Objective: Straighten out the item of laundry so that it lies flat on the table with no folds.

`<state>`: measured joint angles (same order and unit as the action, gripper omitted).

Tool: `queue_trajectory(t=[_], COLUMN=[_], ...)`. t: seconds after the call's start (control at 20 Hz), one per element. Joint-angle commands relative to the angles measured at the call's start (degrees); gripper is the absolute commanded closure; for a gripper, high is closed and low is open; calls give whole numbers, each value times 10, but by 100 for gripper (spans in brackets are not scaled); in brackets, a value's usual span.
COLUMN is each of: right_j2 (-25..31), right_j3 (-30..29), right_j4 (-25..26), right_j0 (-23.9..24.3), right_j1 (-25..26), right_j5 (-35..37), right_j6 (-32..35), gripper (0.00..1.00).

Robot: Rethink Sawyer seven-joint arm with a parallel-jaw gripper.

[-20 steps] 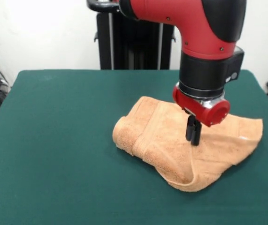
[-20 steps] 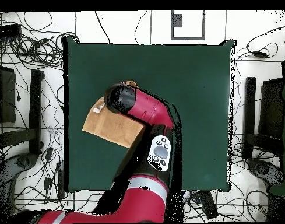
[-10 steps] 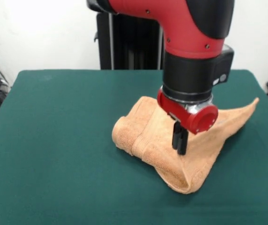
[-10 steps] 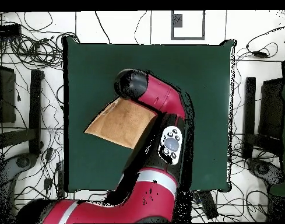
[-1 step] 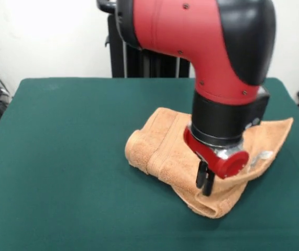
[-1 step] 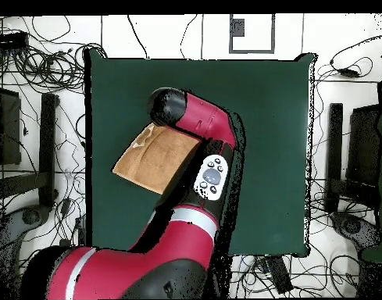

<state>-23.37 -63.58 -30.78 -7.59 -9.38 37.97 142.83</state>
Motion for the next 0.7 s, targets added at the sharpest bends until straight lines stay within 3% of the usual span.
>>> queue_trajectory(t=[0.05, 0.2, 0.3, 0.7], right_j2=[-34, -50, -82, -107], right_j3=[67, 93, 100, 169], right_j4=[-1, 21, -6, -21], right_j0=[-62, -77, -94, -113], right_j1=[50, 64, 81, 98], right_j5=[93, 97, 105, 171], right_j6=[211, 184, 275, 322], gripper=[0, 0, 0, 0])
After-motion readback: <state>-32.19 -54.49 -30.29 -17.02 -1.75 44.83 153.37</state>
